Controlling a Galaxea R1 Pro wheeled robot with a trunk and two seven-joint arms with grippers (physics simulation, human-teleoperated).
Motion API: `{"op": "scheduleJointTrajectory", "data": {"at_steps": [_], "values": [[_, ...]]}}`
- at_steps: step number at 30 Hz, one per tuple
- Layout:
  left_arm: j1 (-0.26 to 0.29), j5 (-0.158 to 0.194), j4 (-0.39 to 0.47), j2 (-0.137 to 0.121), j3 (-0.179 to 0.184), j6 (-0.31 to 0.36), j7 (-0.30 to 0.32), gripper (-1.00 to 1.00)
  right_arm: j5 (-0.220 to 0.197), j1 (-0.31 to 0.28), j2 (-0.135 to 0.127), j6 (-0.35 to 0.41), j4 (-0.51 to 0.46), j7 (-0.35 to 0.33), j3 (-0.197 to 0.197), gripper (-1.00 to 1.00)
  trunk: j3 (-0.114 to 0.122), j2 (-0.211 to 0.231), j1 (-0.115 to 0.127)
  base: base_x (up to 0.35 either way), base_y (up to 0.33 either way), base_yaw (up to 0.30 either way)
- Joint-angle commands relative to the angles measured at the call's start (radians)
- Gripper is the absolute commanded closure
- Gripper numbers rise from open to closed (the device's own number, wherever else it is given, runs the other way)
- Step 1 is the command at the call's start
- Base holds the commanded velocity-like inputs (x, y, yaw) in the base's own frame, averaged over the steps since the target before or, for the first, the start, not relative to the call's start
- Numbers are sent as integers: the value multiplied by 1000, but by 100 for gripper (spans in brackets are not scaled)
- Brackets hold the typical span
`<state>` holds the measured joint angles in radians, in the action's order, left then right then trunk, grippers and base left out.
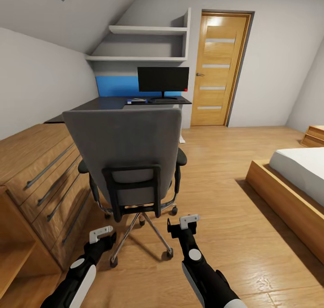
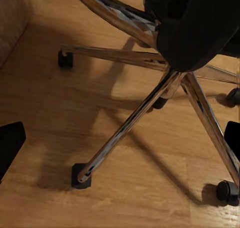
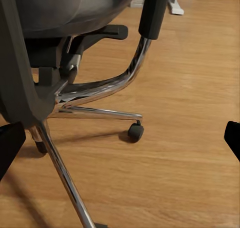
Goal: In the bedroom, organize the workspace by keeping the computer under the desk, ensuring the monitor is on the desk, placing the keyboard on the desk next to the monitor, placing the mouse on the desk next to the keyboard, moving the folder from the swivel chair onto the desk next to the mouse, stacking the notebook on top of the folder with the pen on top of the notebook, and positioning the swivel chair next to the desk.
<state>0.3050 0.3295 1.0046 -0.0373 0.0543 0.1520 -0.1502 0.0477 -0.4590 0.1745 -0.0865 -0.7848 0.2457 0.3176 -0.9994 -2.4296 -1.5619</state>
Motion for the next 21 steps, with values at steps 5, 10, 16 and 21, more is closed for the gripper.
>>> {"op": "scheduleJointTrajectory", "data": {"at_steps": [5, 10, 16, 21], "values": [[0, 9, -15, -1, 7, -140, -7, -100, 7, -1, 0, -21, 2, 8, 1, -100, -1, 0, 0, 0, 0, 0], [0, 7, -48, 3, 23, -257, -7, -100, 7, -1, 0, -36, 3, 8, 0, -100, -1, 0, 0, 0, 0, 0], [0, 7, -62, 3, 36, -284, -6, -100, 9, 0, 0, -69, 17, 6, 15, -100, -1, 0, 0, 0, 0, 0], [0, 6, -64, 4, 38, -286, -5, -100, 9, 0, 0, -83, 26, 7, 31, -100, -1, 0, 0, 0, 0, 0]]}}
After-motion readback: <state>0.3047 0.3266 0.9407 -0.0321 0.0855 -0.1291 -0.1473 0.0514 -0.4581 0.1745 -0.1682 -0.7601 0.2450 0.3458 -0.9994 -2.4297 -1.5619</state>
